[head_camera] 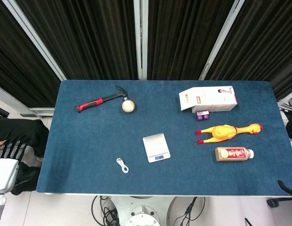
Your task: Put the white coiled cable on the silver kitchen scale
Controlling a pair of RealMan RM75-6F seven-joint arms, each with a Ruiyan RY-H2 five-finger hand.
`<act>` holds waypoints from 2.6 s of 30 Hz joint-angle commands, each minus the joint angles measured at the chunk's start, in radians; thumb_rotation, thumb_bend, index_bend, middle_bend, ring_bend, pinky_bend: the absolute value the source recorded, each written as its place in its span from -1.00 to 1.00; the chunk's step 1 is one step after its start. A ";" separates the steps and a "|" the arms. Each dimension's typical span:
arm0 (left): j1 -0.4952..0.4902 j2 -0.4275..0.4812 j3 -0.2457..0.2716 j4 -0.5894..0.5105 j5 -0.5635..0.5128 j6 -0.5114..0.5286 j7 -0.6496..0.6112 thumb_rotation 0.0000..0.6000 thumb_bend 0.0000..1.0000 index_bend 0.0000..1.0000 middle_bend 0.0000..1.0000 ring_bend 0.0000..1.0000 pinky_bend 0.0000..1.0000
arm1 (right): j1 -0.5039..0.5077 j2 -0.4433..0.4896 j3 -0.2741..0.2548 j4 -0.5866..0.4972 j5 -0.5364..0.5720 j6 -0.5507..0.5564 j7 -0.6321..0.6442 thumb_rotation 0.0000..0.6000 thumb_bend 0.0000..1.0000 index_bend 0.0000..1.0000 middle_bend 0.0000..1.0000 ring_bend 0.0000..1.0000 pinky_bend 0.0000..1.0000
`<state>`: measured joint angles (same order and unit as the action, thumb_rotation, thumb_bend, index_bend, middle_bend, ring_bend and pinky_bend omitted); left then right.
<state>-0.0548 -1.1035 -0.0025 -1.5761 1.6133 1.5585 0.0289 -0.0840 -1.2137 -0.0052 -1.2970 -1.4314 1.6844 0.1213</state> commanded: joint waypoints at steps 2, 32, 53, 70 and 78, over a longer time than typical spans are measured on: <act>-0.001 -0.004 0.007 0.007 -0.010 -0.016 0.000 1.00 -0.79 -0.92 -0.98 -1.00 -1.00 | 0.006 0.000 0.015 -0.001 0.010 -0.033 -0.002 1.00 -0.95 -1.00 -1.00 -1.00 -1.00; -0.351 -0.232 0.027 -0.022 0.244 -0.422 0.288 1.00 -0.66 -0.82 -0.91 -1.00 -1.00 | 0.001 0.058 0.095 -0.030 0.041 -0.096 0.092 1.00 -0.95 -1.00 -1.00 -1.00 -1.00; -0.471 -0.487 0.038 0.190 0.181 -0.520 0.220 1.00 -0.64 -0.77 -0.76 -1.00 -0.91 | -0.001 0.026 0.109 0.056 0.054 -0.144 0.179 1.00 -0.95 -1.00 -1.00 -1.00 -1.00; -0.539 -0.527 0.028 0.217 0.129 -0.563 0.268 1.00 -0.39 -0.50 -0.45 -1.00 -0.90 | 0.006 0.018 0.103 0.071 0.053 -0.184 0.168 1.00 -0.95 -1.00 -1.00 -1.00 -1.00; -0.546 -0.538 0.039 0.237 0.115 -0.556 0.289 1.00 -0.38 -0.35 -0.29 -0.97 -0.88 | 0.006 0.020 0.106 0.066 0.059 -0.197 0.167 1.00 -0.95 -1.00 -1.00 -1.00 -1.00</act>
<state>-0.6000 -1.6400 0.0356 -1.3414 1.7280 1.0000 0.3160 -0.0781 -1.1937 0.1004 -1.2307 -1.3725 1.4869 0.2880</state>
